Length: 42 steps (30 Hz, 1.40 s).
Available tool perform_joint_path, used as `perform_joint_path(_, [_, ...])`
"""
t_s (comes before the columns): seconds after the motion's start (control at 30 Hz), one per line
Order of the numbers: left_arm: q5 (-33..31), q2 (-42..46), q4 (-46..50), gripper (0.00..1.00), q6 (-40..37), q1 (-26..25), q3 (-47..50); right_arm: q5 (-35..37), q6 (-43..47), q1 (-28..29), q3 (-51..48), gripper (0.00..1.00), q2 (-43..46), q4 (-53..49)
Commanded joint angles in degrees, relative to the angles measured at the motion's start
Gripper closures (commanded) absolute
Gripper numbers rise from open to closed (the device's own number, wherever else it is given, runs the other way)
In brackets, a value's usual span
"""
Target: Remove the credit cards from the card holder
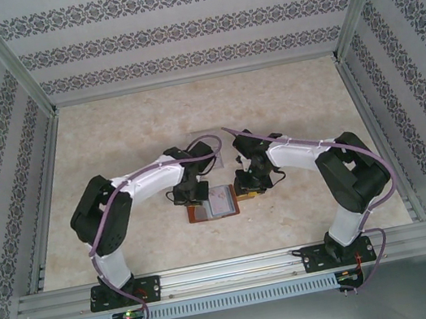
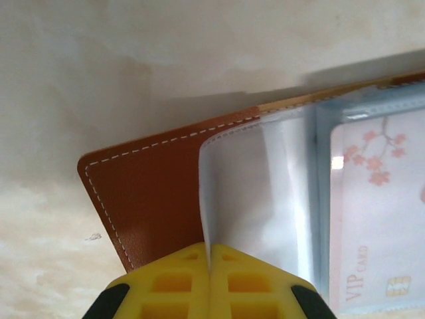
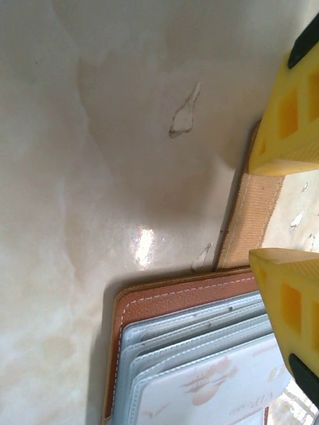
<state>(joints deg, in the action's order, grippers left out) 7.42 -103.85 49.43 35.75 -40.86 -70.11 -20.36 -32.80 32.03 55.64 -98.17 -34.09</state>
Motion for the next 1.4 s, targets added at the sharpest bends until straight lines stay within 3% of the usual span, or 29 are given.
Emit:
perform_joint_path(0.0, [-1.5, 5.2, -1.7, 1.00, -2.4, 2.0, 2.6, 3.5, -0.3, -0.2, -1.0, 0.64, 1.1, -3.1])
perform_joint_path(0.13, [2.1, 8.4, -5.1, 1.00, -2.8, 5.0, 5.8, 3.6, -0.3, -0.1, -0.6, 0.64, 1.5, -3.5])
perform_joint_path(0.27, [3.6, 10.2, -5.6, 0.80, -3.1, 6.9, 6.9, 3.8, -0.3, 0.0, -0.2, 0.63, 1.8, -4.0])
perform_joint_path(0.37, [4.4, 11.5, -5.6, 0.74, -3.2, 7.7, 7.4, 3.9, -0.4, 0.1, 0.3, 0.63, 2.2, -4.3])
perform_joint_path(0.63, [6.6, 14.4, -5.3, 0.79, -3.4, 9.7, 7.6, 3.9, -1.4, 1.5, 3.0, 0.64, 3.2, -5.8])
perform_joint_path(0.9, [13.5, 14.5, -8.5, 0.85, -2.8, 10.0, 5.6, -0.1, -6.7, 3.9, 4.5, 0.66, 5.8, -0.9])
perform_joint_path(1.13, [18.9, 12.2, -13.8, 0.87, -1.4, 10.2, 6.5, -4.4, -10.1, 6.2, 5.2, 0.66, 1.8, 5.4])
perform_joint_path(1.37, [22.7, 8.8, -19.4, 0.88, -0.2, 10.4, 8.4, -2.3, -10.5, 6.8, 5.2, 0.66, -2.5, 6.4])
